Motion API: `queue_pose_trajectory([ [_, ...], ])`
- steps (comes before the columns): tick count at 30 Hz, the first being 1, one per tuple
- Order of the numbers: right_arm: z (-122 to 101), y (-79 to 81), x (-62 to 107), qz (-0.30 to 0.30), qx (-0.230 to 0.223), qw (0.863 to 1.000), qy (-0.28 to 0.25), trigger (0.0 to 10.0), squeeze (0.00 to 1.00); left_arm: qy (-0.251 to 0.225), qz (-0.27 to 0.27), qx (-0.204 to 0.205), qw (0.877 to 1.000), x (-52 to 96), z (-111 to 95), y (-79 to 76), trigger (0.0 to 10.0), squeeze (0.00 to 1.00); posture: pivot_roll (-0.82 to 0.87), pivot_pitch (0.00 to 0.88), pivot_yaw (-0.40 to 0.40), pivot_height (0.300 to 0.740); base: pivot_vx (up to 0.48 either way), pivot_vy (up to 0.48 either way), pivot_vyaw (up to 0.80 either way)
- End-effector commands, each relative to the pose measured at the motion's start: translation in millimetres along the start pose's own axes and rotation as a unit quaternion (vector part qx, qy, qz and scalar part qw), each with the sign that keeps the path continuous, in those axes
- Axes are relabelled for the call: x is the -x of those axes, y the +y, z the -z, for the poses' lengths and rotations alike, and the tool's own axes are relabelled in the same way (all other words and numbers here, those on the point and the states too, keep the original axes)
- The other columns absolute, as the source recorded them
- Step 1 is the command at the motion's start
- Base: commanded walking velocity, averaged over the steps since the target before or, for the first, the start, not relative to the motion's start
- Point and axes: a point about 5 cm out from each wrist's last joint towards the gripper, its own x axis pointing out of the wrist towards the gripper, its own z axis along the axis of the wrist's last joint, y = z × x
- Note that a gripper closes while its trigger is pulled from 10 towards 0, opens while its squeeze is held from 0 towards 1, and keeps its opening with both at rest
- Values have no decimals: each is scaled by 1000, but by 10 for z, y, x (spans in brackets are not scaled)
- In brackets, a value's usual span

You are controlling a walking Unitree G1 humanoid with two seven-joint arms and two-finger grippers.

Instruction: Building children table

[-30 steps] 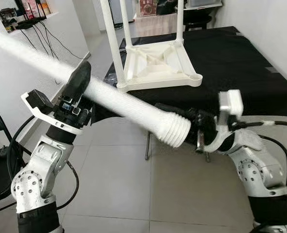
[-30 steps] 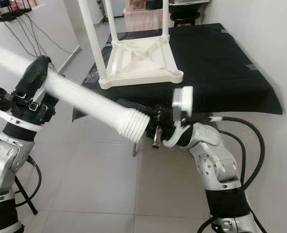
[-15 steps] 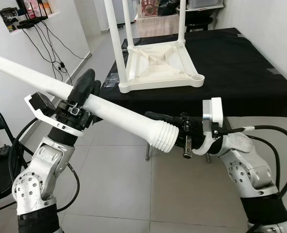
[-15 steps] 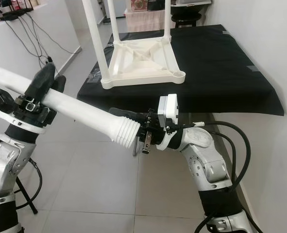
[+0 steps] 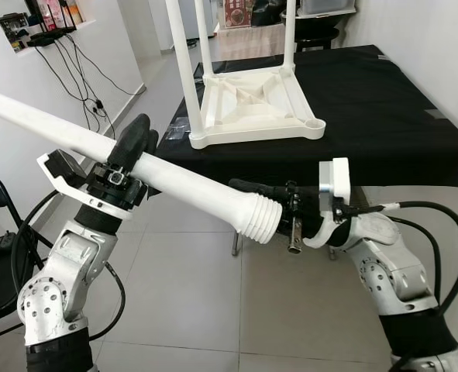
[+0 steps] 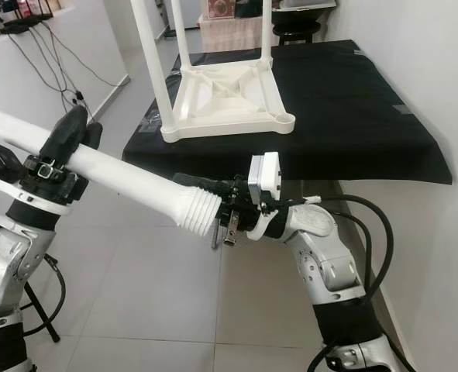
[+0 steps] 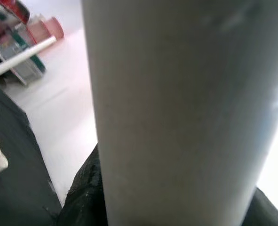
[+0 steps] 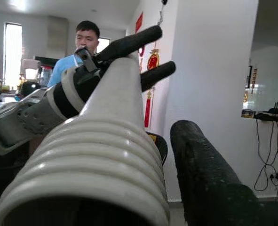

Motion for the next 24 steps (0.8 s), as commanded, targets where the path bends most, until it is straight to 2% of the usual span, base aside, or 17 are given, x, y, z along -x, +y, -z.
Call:
queue_pose_trajectory([
  [1, 132, -62, 78, 35, -30, 999, 29, 10000, 1000, -32, 42, -1, 999, -14, -156, -156, 0, 0, -137, 25, 92, 740, 0, 0, 0],
  [4, 143, -86, 99, 43, -31, 998, 31, 10000, 1000, -44, 45, -6, 998, -7, -230, -178, 0, 0, -137, 25, 91, 740, 0, 0, 0],
  [10, 154, -139, 242, 68, -17, 996, 57, 10000, 1000, -92, 55, -46, 993, 31, -539, -298, 0, 0, -142, 26, 88, 740, 0, 0, 0],
  [12, 154, -139, 242, 68, -17, 996, 57, 10000, 1000, -92, 55, -46, 993, 31, -539, -298, 0, 0, -142, 26, 88, 740, 0, 0, 0],
  [14, 165, -154, 328, 83, -10, 994, 73, 10000, 1000, -115, 62, -68, 989, 52, -711, -390, 0, 0, -146, 25, 85, 740, 0, 0, 0],
  [24, 220, -182, 491, 113, 2, 987, 116, 10000, 1000, -142, 67, -114, 981, 63, -951, -536, 0, 0, -151, 24, 84, 740, 0, 0, 0],
])
